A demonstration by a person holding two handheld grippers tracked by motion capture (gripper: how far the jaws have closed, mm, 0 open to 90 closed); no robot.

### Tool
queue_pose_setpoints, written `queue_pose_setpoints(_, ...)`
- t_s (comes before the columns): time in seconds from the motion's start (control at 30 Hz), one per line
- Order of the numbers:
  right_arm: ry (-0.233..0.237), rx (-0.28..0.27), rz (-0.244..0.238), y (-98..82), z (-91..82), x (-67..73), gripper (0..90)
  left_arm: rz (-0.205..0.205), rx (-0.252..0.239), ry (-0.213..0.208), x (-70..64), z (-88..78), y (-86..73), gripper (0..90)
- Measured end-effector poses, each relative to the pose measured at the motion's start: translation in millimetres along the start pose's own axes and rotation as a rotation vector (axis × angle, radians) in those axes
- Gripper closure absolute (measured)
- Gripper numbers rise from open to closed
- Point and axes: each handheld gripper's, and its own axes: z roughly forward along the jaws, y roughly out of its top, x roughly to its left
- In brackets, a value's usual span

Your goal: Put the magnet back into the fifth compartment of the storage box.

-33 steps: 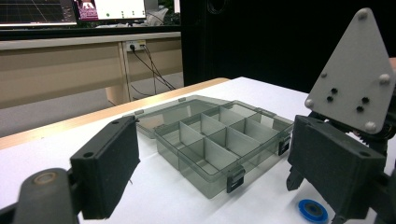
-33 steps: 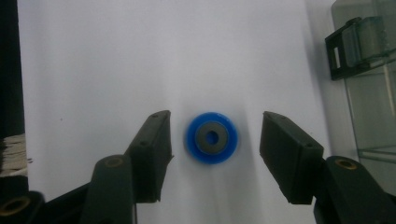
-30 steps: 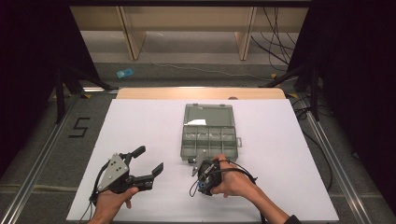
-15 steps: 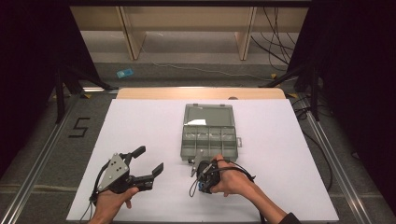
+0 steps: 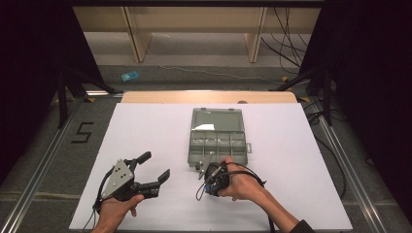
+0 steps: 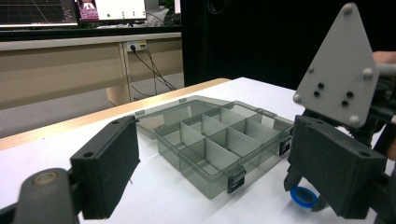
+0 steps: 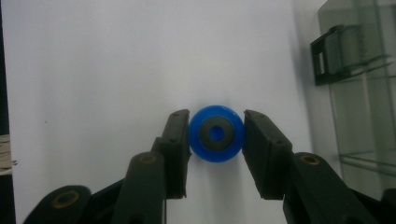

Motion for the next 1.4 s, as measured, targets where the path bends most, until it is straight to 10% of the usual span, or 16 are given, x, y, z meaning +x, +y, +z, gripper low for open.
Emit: queue_pose_setpoints(1.4, -0.111, -0.157, 0.018, 37.1, -26.5, -45.0, 62.5, -0.004, 0.005, -0.002, 0.6, 0.2, -0.1, 15.6)
